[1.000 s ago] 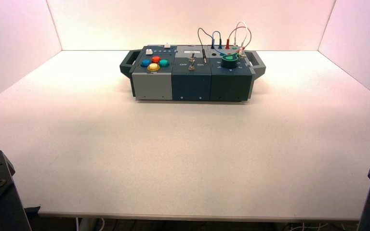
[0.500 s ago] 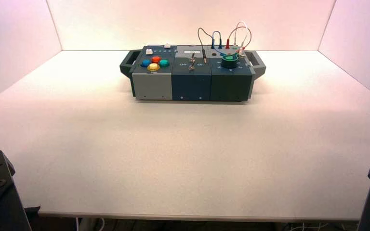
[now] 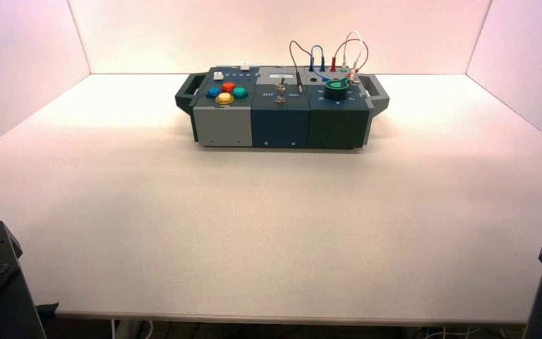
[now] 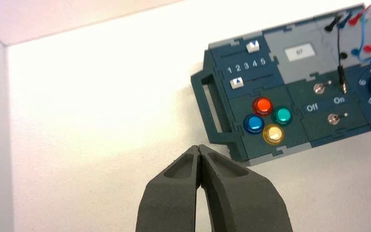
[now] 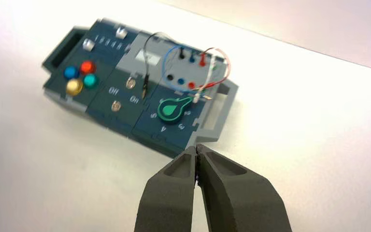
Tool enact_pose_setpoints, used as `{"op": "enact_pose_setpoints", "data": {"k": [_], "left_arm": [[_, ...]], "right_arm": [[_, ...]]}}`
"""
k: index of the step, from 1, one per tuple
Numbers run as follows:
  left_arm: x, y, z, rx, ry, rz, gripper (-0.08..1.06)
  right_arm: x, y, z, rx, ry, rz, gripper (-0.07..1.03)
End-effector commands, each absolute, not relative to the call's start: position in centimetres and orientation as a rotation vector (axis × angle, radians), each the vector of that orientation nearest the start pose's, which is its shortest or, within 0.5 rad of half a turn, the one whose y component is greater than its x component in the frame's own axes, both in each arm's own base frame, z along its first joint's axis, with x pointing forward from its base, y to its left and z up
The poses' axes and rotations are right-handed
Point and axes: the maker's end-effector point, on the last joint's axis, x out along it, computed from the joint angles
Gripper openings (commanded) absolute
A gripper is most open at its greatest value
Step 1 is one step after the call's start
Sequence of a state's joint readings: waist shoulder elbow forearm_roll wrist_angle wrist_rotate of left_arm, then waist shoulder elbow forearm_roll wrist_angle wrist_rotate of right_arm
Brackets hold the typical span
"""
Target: Move the bottom slider to position 5.
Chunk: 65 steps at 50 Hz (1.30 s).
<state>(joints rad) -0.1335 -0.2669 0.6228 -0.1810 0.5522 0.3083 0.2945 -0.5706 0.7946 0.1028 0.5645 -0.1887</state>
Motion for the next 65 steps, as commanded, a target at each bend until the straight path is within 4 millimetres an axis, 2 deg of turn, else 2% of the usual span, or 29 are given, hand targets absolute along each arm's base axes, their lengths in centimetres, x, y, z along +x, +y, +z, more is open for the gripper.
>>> {"op": "enact_pose_setpoints", "data": {"k": [1, 9, 20, 32, 45, 65], "left_arm": [[37.8, -7.2, 19.6, 0.158, 0.880, -0.309, -0.03], [39.3, -8.1, 18.9, 0.161, 0.905, -0.358, -0.03], [41.9, -9.1, 17.6, 0.152, 0.925, -0.397, -0.03], [44.0, -9.9, 15.0, 0.165, 0.986, -0.443, -0.03], [45.3, -11.0, 13.4, 0.137, 1.000, -0.490, -0.03], [47.1, -11.4, 10.7, 0.127, 1.038, -0.500, -0.03]], "right_arm": [[30.3, 11.1, 23.0, -0.222, 0.762, 0.408, -0.02], [31.4, 11.8, 22.5, -0.249, 0.790, 0.425, -0.02], [31.5, 13.0, 22.4, -0.287, 0.792, 0.468, -0.02], [31.3, 14.0, 21.4, -0.327, 0.810, 0.511, -0.02], [31.5, 14.7, 21.6, -0.324, 0.787, 0.546, -0.02], [33.7, 15.5, 22.2, -0.335, 0.754, 0.546, -0.02]]}}
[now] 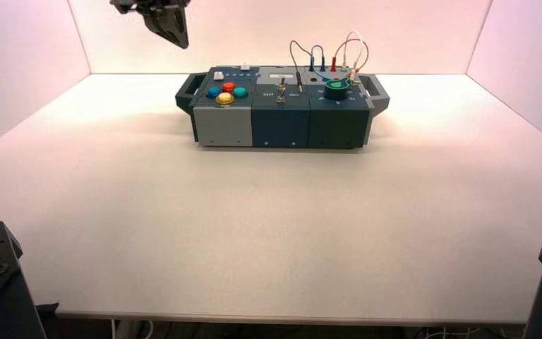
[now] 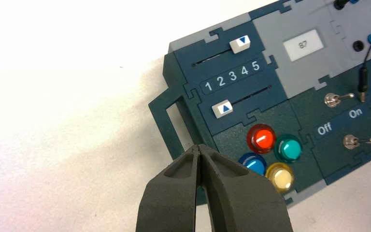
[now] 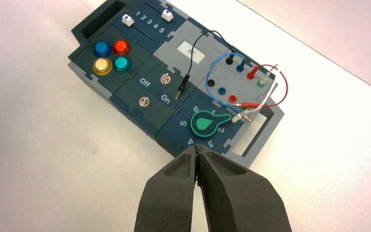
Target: Move the bottom slider to position 5.
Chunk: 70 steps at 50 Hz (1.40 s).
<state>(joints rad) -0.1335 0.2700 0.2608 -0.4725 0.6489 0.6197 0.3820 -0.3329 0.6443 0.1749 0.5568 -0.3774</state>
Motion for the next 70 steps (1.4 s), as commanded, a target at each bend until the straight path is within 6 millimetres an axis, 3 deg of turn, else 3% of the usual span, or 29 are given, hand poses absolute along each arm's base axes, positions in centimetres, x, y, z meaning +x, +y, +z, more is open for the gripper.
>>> {"op": "enact_pose_setpoints", "data": {"k": [1, 22, 54, 70], "left_arm": [[47.1, -11.4, 10.6, 0.126, 1.039, -0.500, -0.03], [48.9, -14.0, 8.5, 0.086, 1.046, -0.555, -0.03], [48.8, -15.2, 6.2, 0.081, 1.084, -0.573, -0.03], [49.8, -15.5, 5.7, 0.081, 1.080, -0.573, -0.03]], "right_arm": [[33.7, 15.5, 22.2, -0.336, 0.756, 0.546, -0.02], [34.2, 15.6, 22.0, -0.335, 0.755, 0.544, -0.02], [34.3, 15.6, 22.0, -0.336, 0.752, 0.542, -0.02], [34.2, 15.6, 22.0, -0.337, 0.753, 0.544, -0.02]]}}
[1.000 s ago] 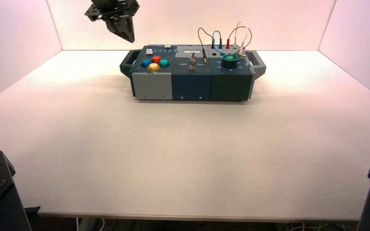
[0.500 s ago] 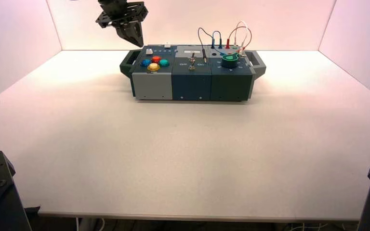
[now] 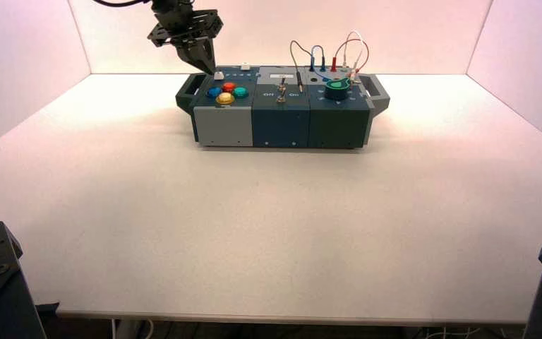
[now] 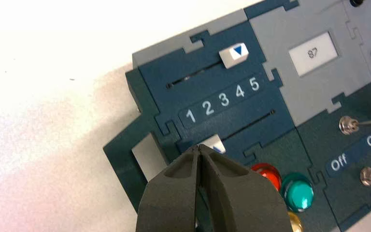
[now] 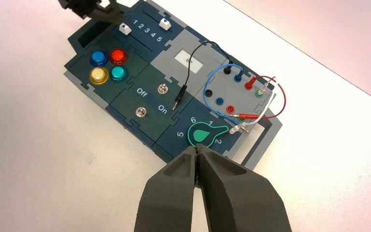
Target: Move the bottom slider to position 5.
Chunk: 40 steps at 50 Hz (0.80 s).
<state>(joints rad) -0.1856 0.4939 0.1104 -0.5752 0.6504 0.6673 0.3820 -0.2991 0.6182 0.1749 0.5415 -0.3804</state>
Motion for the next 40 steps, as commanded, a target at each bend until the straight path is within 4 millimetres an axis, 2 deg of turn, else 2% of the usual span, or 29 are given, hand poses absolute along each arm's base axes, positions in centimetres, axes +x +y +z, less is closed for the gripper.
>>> {"op": "enact_pose_setpoints", "data": {"k": [1, 19, 40], "left_arm": [[49.8, -15.5, 5.7, 0.080, 1.081, -0.572, -0.03], [49.7, -15.6, 5.4, 0.078, 1.088, -0.573, -0.03], [49.0, -17.0, 5.2, 0.069, 1.107, -0.601, -0.03]], "right_arm": [[34.2, 15.6, 22.0, -0.337, 0.752, 0.542, -0.02], [34.3, 15.6, 22.1, -0.337, 0.750, 0.541, -0.02], [34.3, 15.5, 22.0, -0.338, 0.752, 0.540, -0.02]]}}
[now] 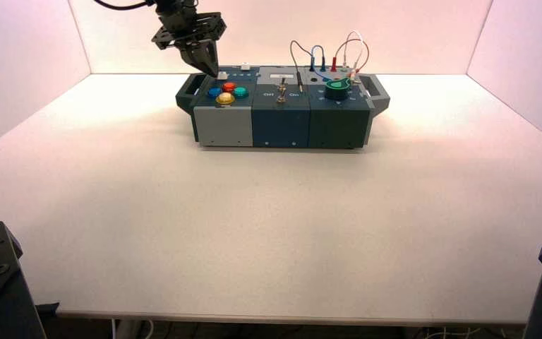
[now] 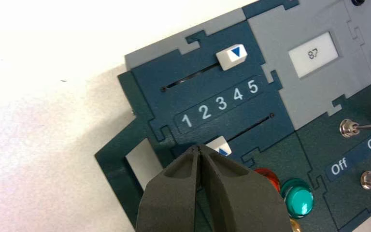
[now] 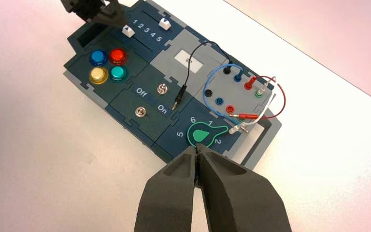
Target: Move the bottom slider to position 5.
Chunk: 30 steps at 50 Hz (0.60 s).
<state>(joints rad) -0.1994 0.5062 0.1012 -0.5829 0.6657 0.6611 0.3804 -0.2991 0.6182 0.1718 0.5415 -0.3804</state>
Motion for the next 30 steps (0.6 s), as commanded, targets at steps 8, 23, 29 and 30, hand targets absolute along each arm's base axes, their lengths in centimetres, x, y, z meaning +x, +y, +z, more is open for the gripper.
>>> {"op": "enact_pose_setpoints", "data": {"k": [8, 23, 29, 30], "left_arm": [[49.0, -17.3, 5.0, 0.062, 1.111, -0.606, -0.03], [49.1, -18.6, 5.0, 0.065, 1.105, -0.625, -0.03], [49.1, -19.2, 5.1, 0.064, 1.104, -0.637, -0.03], [49.2, -19.3, 5.1, 0.063, 1.104, -0.639, -0.03]], "right_arm": [[34.2, 15.5, 22.1, -0.338, 0.750, 0.540, -0.02], [34.2, 15.5, 22.2, -0.338, 0.749, 0.540, -0.02], [34.2, 15.5, 22.2, -0.340, 0.748, 0.540, -0.02], [34.2, 15.5, 22.2, -0.340, 0.748, 0.540, -0.02]]}}
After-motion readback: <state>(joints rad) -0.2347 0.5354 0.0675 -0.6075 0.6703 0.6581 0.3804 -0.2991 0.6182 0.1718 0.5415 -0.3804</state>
